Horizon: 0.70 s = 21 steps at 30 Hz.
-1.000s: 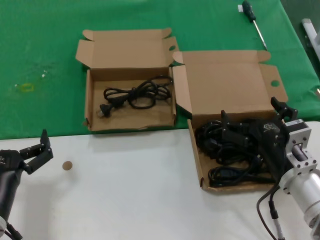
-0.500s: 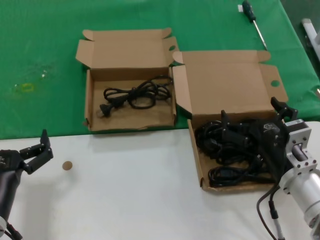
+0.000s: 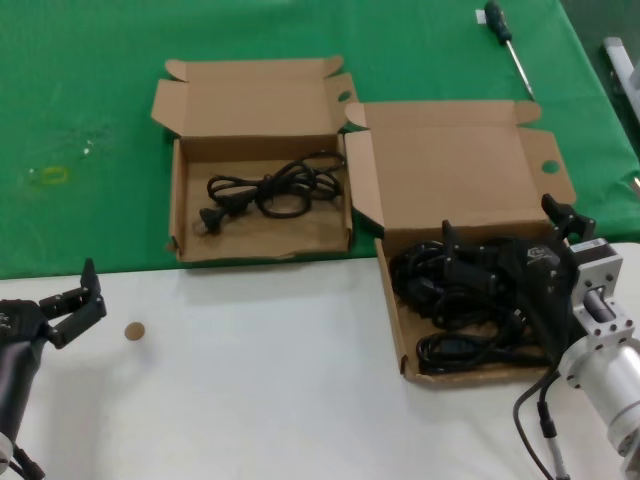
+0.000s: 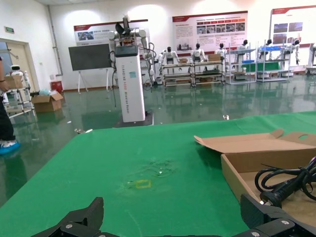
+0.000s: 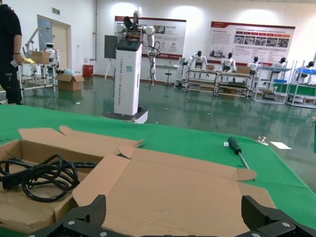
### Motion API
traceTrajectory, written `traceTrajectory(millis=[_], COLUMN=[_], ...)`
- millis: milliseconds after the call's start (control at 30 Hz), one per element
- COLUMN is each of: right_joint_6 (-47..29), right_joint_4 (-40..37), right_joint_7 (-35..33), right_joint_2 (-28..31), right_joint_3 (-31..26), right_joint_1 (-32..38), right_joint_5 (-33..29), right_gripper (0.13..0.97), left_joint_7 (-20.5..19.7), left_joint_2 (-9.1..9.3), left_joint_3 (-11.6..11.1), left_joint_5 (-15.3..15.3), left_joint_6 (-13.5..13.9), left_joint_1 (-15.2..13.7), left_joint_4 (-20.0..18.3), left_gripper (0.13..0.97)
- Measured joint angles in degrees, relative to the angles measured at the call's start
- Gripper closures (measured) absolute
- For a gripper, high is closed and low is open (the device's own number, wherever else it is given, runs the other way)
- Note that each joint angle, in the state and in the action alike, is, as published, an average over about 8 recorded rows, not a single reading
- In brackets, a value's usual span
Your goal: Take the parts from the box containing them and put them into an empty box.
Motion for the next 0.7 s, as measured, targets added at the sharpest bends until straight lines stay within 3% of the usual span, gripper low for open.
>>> traceTrajectory(millis=[700], right_joint_6=[0.00], right_joint_4=[0.00], right_joint_7=[0.00], right_joint_2=[0.00], right_joint_3=[0.00], right_joint_1=[0.00], right_joint_5=[0.00], right_gripper=[0.129], left_joint_7=[0.00], left_joint_2=[0.00], left_joint_3=[0.00], left_joint_5=[0.00], left_joint_6=[0.00], left_joint_1=[0.00], left_joint_4=[0.00], left_gripper=[0.132])
